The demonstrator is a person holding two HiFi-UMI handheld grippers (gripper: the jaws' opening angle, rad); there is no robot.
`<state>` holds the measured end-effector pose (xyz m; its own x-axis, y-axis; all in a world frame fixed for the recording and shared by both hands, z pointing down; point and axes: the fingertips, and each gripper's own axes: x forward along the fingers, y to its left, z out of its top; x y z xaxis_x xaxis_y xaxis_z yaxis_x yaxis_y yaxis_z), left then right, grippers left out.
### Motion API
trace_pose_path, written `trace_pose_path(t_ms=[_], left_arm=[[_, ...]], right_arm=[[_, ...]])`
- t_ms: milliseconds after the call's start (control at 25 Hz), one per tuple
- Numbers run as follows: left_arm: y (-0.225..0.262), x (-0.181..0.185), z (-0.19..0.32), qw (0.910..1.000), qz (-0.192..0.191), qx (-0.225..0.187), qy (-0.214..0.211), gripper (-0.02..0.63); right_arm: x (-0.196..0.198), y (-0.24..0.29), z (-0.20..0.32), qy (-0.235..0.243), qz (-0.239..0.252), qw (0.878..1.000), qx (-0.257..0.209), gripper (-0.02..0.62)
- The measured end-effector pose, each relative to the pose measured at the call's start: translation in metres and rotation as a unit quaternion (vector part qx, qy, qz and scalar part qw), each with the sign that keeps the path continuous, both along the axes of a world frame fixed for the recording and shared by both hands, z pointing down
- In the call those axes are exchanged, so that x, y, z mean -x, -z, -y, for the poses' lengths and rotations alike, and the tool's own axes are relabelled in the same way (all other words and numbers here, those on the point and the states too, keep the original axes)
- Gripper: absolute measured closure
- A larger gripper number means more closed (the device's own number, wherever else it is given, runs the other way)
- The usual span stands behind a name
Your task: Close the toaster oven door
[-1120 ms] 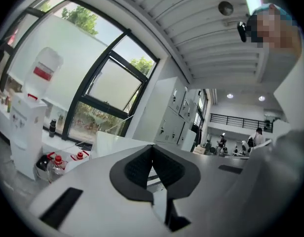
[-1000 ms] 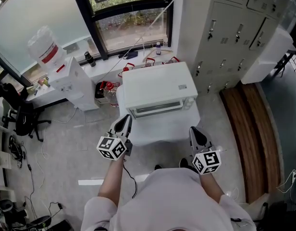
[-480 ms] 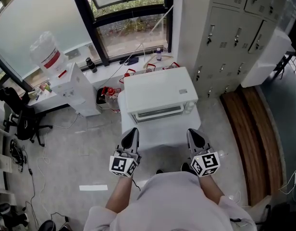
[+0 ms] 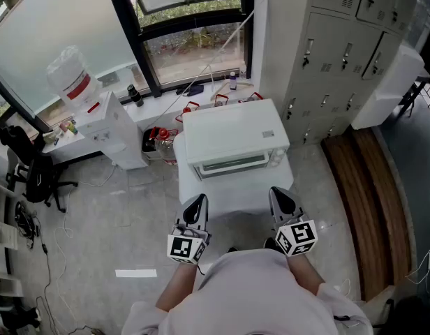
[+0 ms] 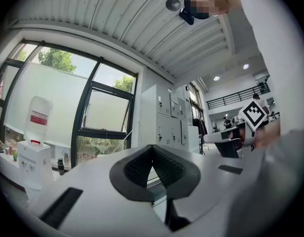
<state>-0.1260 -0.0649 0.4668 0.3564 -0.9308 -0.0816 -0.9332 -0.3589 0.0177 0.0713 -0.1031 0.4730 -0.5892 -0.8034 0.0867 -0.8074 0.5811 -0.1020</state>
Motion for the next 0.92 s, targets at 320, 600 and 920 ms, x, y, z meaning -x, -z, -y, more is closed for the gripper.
trace_pose_path(t_ms=[320,600,920], left_arm=[[-0.006,-0.003,-0.002,0.9998,0.009,0.008,-0.016,0.586],[-0.008,-0.002,-0.005,0.9994,0.022,0.008,-0.025,0.586],[-0.012,0.000,-0.005,0.9994,0.019,0.018,-0.025,0.586]], right_arm=[[0.002,-0.002,-0.002,0.003,0.000,1.000,0.000,0.589],[0.004,0.000,-0.002,0.004,-0.001,1.000,-0.002,0.589],[0.000,-0.001,-0.003,0.007,0.002,1.000,-0.007,0.589]])
